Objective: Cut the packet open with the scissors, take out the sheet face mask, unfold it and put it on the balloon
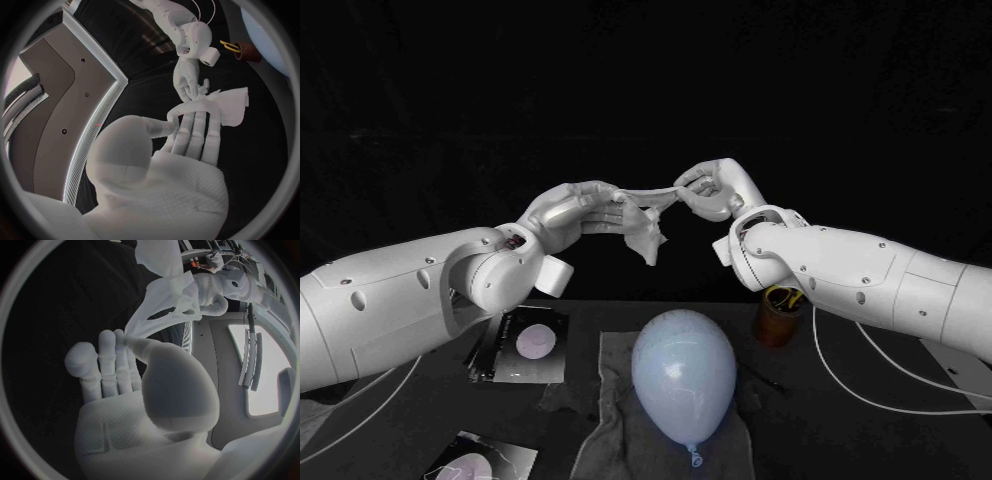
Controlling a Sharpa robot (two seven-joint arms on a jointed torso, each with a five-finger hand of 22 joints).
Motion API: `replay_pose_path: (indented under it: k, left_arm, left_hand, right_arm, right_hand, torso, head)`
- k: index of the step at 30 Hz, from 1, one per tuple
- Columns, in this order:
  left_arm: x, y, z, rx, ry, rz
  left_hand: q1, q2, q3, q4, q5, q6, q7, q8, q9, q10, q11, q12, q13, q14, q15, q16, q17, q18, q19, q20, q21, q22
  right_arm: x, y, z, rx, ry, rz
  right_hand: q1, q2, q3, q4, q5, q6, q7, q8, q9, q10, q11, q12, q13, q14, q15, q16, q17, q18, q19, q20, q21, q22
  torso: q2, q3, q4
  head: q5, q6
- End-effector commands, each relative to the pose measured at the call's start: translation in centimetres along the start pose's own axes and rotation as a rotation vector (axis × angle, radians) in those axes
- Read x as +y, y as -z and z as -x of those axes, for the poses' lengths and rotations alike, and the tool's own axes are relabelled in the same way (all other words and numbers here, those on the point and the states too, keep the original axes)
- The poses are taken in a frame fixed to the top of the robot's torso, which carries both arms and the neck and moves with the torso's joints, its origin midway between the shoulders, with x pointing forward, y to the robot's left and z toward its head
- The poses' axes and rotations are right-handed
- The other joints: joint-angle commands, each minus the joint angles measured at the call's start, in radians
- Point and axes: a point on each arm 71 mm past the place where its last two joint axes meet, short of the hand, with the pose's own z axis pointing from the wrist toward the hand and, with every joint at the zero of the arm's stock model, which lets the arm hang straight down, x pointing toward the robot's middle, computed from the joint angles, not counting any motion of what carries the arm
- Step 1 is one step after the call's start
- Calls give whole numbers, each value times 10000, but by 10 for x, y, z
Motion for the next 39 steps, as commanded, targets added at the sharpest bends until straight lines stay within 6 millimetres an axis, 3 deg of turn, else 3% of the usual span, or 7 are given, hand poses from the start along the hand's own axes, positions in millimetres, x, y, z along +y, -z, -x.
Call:
replay_pose_path:
  k: [1, 4, 15, 17, 30, 37, 39]
  left_arm:
    - [0, -1, 0, -158, 298, 6]
    - [0, -2, 0, -176, 218, 102]
    - [3, -3, 0, -230, -101, 447]
    - [4, -3, 0, -189, -105, 528]
    - [7, -3, 4, -472, 358, 919]
    - [6, 0, 14, -977, 240, 888]
    - [5, 1, 20, -1224, -149, 754]
  left_hand:
    - [-142, 36, 86, 5, 26, -105, 892, 426, 561, 183, -59, -33, 7, 434, -93, -135, 1, 264, 304, 3, 96, 8]
    - [-243, 75, 90, 73, 18, -222, 823, 567, 501, 332, -126, -101, 6, 1007, -214, -287, -6, 404, 865, -61, 269, 11]
    - [-294, 260, -10, 276, 26, -793, 815, 955, 409, 126, -178, -255, -4, 1814, -375, -823, 49, 423, 3125, -730, 643, -143]
    - [-246, 380, -192, 369, 40, -1042, 784, 1071, 389, -141, -240, -249, -2, 2618, -560, -588, 316, 422, 3990, -949, 729, -203]
    - [-57, 470, -496, 485, 22, -1280, 524, 1301, 116, -159, -612, 57, 60, 4820, -1137, 215, 1584, 406, 6466, -1638, 829, -212]
    - [-49, 327, -605, 410, 28, -995, 258, 1310, -118, 645, -906, 461, 188, 5457, -1438, 820, 2342, 388, 7459, -1985, 1160, -91]
    - [-5, 17, -531, 91, 31, -321, 120, 1009, -499, 1126, -1036, 546, 244, 5374, -1520, 1003, 2726, 339, 7501, -2074, 1352, 23]
  right_arm:
    - [2, -1, 1, -76, 70, 156]
    - [2, -2, 2, -98, 83, 169]
    - [7, -4, 0, -38, 41, 312]
    - [9, -4, 0, 24, 48, 381]
    - [16, 0, -3, 429, 109, 736]
    - [15, 0, -1, 471, 211, 770]
    - [14, 1, 1, 534, 329, 776]
  right_hand:
    - [120, 24, 15, -54, 23, 16, 51, 70, 9, 8, -38, 14, 15, -57, 9, -42, 12, 109, -71, 24, -62, 1057]
    - [120, 24, 15, -54, 23, 16, 51, 70, 9, 8, -38, 14, 15, -57, 9, -42, 12, 109, -71, 24, -62, 1057]
    - [124, 29, 14, -59, 23, 16, 52, 69, 11, 11, -37, 15, 18, -61, 10, -41, 15, 107, -67, 25, -54, 1060]
    - [124, 29, 14, -59, 23, 16, 52, 69, 11, 11, -37, 15, 18, -61, 10, -41, 15, 107, -67, 25, -54, 1060]
    - [127, 30, 8, -68, 23, 16, 55, 68, 14, 15, -35, 14, 25, -72, 14, -40, 20, 117, -95, 29, -105, 1048]
    - [128, 30, 3, -74, 23, 16, 55, 68, 16, 18, -34, 14, 29, -82, 16, -42, 22, 117, -98, 31, -107, 1048]
    - [128, 30, 3, -74, 23, 16, 55, 68, 16, 18, -34, 14, 29, -82, 16, -42, 22, 117, -98, 31, -107, 1048]
  torso:
    - [15, -6, 2]
    - [20, -1, 3]
    - [-4, 6, -11]
    - [3, 6, -14]
    - [11, 6, -14]
    - [4, 6, -10]
    - [9, 2, -2]
  head:
    - [-2, -7]
    - [-8, -13]
    - [9, -46]
    - [5, -33]
    - [-15, -43]
    - [-37, -35]
    - [-58, -35]
